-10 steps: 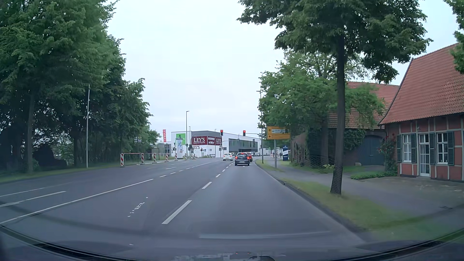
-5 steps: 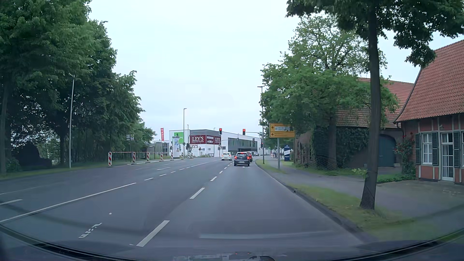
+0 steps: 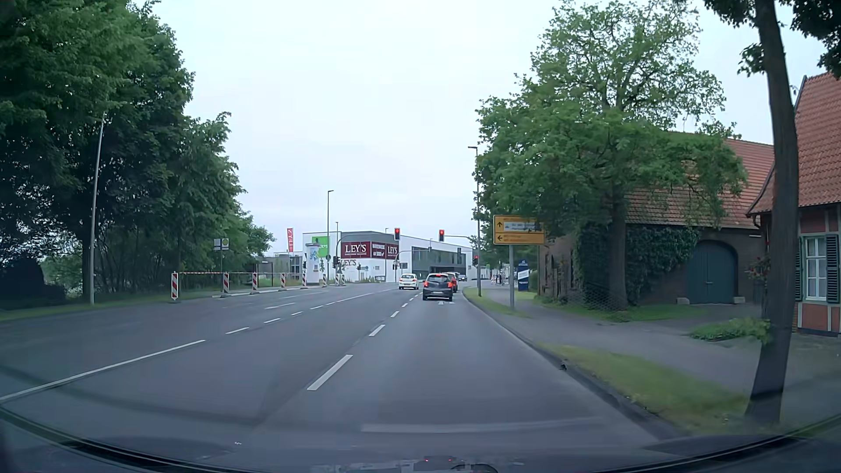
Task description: Follow the waypoints while adhering to traffic rules and regulations
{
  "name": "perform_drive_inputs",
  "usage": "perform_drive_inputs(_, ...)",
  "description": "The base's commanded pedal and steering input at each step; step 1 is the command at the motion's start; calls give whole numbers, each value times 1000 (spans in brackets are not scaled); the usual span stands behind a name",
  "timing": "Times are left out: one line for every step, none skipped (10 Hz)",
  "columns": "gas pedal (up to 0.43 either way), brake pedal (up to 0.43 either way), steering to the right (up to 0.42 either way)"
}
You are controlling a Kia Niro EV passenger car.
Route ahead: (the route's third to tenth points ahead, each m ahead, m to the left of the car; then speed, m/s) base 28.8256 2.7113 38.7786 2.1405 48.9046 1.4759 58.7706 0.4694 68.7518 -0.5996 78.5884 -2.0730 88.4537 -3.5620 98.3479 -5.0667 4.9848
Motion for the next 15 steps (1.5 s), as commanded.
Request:
perform_drive_inputs(67, 0, 2)
perform_drive_inputs(67, 0, 3)
perform_drive_inputs(67, 0, 2)
perform_drive_inputs(67, 0, 2)
perform_drive_inputs(67, 0, 2)
perform_drive_inputs(67, 0, 2)
perform_drive_inputs(67, 0, 4)
perform_drive_inputs(67, 0, 9)
perform_drive_inputs(59, 0, 11)
perform_drive_inputs(59, 0, 11)
perform_drive_inputs(59, 0, 6)
perform_drive_inputs(59, 0, 4)
perform_drive_inputs(59, 0, 4)
perform_drive_inputs(47, 0, 4)
perform_drive_inputs(47, 0, 4)
